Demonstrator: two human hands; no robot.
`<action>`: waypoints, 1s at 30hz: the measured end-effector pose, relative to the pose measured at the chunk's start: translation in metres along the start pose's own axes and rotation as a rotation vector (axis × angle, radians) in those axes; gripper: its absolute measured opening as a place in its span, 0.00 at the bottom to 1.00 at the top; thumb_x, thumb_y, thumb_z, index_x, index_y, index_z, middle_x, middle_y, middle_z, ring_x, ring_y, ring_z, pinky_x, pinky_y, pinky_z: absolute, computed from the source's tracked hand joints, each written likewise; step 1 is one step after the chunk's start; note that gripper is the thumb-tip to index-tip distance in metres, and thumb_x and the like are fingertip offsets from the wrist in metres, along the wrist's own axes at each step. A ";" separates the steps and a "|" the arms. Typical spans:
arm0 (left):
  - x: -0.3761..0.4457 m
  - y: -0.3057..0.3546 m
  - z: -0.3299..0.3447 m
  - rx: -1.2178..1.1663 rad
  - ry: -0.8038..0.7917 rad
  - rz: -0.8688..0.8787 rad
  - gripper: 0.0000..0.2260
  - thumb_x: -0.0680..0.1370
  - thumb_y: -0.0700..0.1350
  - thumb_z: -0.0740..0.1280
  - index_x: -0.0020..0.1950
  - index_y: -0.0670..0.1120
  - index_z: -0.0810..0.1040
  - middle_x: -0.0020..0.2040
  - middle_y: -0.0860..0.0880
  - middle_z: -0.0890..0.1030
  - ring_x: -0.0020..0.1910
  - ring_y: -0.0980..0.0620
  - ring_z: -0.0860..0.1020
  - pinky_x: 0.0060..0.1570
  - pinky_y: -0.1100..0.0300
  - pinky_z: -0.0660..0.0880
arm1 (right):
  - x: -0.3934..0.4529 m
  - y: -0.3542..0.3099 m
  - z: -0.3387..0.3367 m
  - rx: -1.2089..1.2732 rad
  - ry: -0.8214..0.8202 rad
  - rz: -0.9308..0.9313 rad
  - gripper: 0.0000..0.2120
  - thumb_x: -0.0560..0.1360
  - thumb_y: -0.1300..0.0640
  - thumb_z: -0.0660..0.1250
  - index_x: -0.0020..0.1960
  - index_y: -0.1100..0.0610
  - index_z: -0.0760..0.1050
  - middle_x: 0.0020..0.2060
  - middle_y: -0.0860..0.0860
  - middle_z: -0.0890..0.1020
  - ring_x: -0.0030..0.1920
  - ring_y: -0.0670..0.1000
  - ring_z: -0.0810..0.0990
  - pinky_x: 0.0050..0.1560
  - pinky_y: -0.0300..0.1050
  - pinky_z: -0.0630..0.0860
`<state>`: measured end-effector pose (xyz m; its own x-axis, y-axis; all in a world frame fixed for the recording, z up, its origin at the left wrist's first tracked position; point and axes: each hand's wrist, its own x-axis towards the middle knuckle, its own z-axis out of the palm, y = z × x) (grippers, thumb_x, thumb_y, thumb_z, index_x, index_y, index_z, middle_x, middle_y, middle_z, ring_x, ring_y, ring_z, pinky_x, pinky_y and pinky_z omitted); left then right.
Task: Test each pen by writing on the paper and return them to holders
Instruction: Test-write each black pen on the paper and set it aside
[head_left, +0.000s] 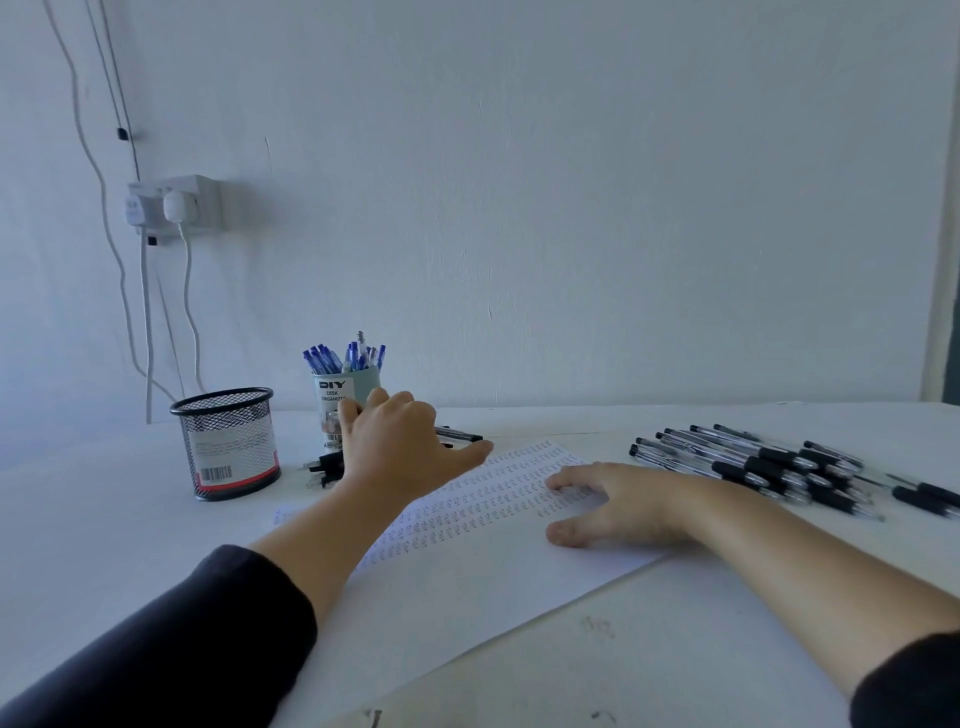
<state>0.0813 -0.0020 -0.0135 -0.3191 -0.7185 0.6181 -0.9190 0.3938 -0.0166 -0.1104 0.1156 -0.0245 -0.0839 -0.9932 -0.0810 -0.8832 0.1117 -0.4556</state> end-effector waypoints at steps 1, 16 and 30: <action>0.000 0.001 -0.001 0.002 0.001 0.002 0.28 0.68 0.73 0.60 0.32 0.47 0.72 0.36 0.53 0.72 0.45 0.51 0.68 0.62 0.47 0.62 | 0.000 0.000 0.000 -0.001 0.000 -0.002 0.34 0.69 0.36 0.68 0.72 0.38 0.61 0.74 0.41 0.60 0.73 0.47 0.61 0.72 0.45 0.57; -0.001 -0.002 0.002 -0.207 0.063 0.130 0.09 0.74 0.44 0.68 0.51 0.41 0.77 0.51 0.48 0.68 0.48 0.49 0.70 0.50 0.59 0.68 | 0.003 0.002 0.000 -0.037 0.020 0.010 0.34 0.67 0.34 0.68 0.71 0.37 0.63 0.74 0.48 0.60 0.74 0.51 0.59 0.73 0.51 0.57; -0.010 0.026 -0.037 -1.539 -0.188 -0.423 0.25 0.81 0.57 0.54 0.40 0.40 0.78 0.38 0.42 0.82 0.34 0.48 0.81 0.31 0.57 0.76 | -0.001 0.000 -0.004 -0.101 -0.017 -0.007 0.32 0.71 0.35 0.66 0.72 0.37 0.60 0.74 0.46 0.58 0.75 0.50 0.51 0.74 0.54 0.54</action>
<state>0.0693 0.0364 0.0085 -0.2437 -0.9315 0.2701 0.1131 0.2493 0.9618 -0.1124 0.1161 -0.0214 -0.0706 -0.9931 -0.0932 -0.9257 0.1000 -0.3648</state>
